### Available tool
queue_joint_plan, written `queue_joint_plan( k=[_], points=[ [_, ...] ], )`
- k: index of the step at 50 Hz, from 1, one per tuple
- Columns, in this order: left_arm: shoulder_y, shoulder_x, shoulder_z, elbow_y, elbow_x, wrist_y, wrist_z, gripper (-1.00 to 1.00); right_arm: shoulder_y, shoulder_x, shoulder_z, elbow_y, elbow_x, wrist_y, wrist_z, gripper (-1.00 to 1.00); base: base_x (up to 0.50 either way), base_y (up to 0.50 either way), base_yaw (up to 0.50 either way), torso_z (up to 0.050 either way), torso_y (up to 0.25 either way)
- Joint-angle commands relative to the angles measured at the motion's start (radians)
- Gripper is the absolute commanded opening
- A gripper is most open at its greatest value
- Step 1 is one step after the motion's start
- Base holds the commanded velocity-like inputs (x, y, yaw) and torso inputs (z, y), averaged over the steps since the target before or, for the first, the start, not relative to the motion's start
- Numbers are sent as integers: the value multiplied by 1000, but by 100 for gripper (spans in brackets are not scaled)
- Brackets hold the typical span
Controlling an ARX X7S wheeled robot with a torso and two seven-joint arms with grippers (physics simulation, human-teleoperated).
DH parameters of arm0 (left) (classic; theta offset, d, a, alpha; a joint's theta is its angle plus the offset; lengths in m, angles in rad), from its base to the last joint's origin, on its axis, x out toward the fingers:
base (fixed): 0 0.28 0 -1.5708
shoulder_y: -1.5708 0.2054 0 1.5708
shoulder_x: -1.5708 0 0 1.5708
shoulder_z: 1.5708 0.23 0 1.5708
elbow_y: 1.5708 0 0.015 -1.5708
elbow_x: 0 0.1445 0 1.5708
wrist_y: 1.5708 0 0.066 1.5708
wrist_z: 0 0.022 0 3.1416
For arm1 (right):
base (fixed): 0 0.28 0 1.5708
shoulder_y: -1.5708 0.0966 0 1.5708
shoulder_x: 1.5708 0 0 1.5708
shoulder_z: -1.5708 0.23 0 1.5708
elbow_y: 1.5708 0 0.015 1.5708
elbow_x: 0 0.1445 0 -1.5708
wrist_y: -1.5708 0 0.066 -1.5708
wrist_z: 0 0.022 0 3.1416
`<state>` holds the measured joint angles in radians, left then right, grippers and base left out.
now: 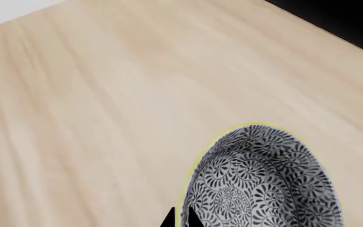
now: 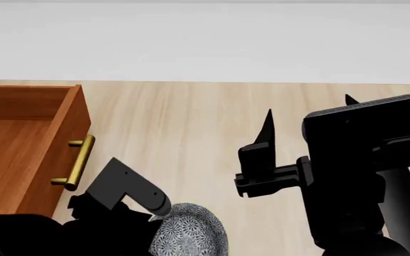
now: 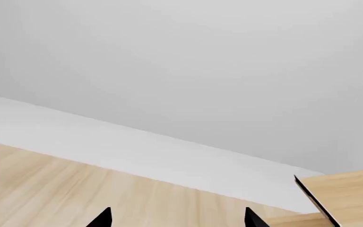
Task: Put the bowl in the bottom drawer of the cabinet.
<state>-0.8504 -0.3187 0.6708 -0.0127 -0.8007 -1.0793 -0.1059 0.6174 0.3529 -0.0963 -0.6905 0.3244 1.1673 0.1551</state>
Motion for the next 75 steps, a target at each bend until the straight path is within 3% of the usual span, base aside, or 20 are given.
queue_joint_plan(
  k=[1, 39, 40, 57, 60, 64, 67, 75],
  points=[
    [-2, -23, -55, 83, -29, -16, -52, -100, -2, 2, 4, -4, 5, 0, 3, 100, 0, 0, 0, 0, 0],
    [-10, -46, -109, 172, -73, -47, -107, -100, 0, 3, 6, -14, 13, 6, 8, 100, 0, 0, 0, 0, 0],
    [107, 197, -339, 290, 627, -281, 398, -100, -11, -98, 27, 31, -241, 14, -196, 100, 0, 0, 0, 0, 0],
    [-6, 184, -350, 371, 635, -480, 349, -100, -12, -96, 44, -53, -228, 52, -197, 100, 0, 0, 0, 0, 0],
    [-35, 154, -344, 364, 530, -491, 246, -100, -10, -95, 52, -36, -226, 42, -199, 100, 0, 0, 0, 0, 0],
    [-100, 53, -376, 336, 53, -491, -155, -100, -9, -97, 53, -30, -222, 40, -201, 100, 0, 0, 0, 0, 0],
    [-135, 16, -378, 312, -109, -489, -301, -100, -10, -97, 46, -35, -220, 43, -200, 100, 0, 0, 0, 0, 0],
    [-194, -47, -372, 259, -284, -480, -486, -100, -10, -96, 43, -36, -217, 43, -198, 100, 0, 0, 0, 0, 0]
  ],
)
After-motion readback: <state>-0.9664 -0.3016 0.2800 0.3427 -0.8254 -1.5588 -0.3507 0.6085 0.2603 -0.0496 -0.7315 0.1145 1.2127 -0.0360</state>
